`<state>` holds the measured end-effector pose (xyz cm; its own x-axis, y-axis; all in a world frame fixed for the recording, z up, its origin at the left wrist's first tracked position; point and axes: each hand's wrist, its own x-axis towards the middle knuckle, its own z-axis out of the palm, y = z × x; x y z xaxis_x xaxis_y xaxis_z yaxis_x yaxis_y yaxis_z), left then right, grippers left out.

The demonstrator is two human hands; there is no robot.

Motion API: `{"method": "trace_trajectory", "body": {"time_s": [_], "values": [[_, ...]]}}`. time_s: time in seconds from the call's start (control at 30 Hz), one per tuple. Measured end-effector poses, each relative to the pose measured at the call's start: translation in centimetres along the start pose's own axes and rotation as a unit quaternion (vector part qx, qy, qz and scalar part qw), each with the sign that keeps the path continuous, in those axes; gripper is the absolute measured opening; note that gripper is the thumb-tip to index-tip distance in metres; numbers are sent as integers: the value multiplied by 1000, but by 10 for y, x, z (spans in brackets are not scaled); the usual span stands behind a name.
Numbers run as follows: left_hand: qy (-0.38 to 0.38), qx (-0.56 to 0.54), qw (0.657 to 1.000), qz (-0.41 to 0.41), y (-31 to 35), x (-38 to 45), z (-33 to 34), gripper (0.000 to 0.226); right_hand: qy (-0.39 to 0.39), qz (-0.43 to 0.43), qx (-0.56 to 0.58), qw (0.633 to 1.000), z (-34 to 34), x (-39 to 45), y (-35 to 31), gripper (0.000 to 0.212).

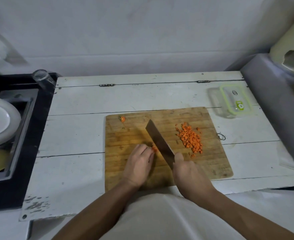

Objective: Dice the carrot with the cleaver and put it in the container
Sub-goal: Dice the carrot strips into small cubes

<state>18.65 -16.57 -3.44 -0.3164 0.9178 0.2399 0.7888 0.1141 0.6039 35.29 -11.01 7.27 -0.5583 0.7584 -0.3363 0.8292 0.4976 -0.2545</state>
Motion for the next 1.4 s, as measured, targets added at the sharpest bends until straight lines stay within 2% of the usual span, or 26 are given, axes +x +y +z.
{"method": "trace_trajectory", "body": {"time_s": [0.23, 0.37, 0.63, 0.77, 0.9, 1.03, 1.23, 1.4], "values": [[-4, -2, 1000, 3, 0, -1, 0, 10, -45, -1, -13, 999, 2, -3, -6, 19], [-10, 0, 1000, 11, 0, 0, -2, 11, -82, -16, -86, 993, -9, -13, 2, 22], [-9, -1, 1000, 16, -4, -2, 1, 10, -5, -10, -22, 1000, 8, 28, -21, 13], [13, -18, 1000, 21, 1, -7, -2, 16, 5, 53, 20, 998, -3, 19, 5, 11], [18, -23, 999, 15, 0, -7, -4, 15, 19, 20, -3, 1000, -8, 8, 9, 12], [7, -3, 1000, -7, -1, -5, -1, 13, -12, -23, -23, 999, -1, -3, 2, 13], [6, -2, 1000, -27, 2, -4, -1, 8, -73, -25, -51, 996, -4, -9, -6, 31], [9, -9, 1000, -13, 2, -4, -1, 7, -91, -45, -93, 991, -13, -16, -3, 26]]}}
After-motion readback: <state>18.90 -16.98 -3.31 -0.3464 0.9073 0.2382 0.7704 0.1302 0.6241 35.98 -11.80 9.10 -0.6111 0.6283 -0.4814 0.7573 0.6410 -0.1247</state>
